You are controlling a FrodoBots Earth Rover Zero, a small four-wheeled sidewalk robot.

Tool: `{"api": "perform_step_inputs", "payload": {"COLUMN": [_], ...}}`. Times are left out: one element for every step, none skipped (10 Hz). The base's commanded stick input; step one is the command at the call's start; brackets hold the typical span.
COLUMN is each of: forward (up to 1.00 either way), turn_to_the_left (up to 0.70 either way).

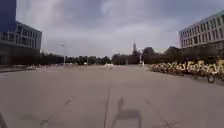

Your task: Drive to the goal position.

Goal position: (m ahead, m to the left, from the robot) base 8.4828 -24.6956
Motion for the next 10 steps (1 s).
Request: {"api": "perform_step_inputs", "payload": {"forward": [1.00,1.00,1.00,1.00,1.00,1.00,1.00,1.00,1.00,1.00], "turn_to_the_left": [-0.38,-0.37,-0.24,0.00,-0.16,-0.32,-0.23,0.00,-0.16,-0.34]}}
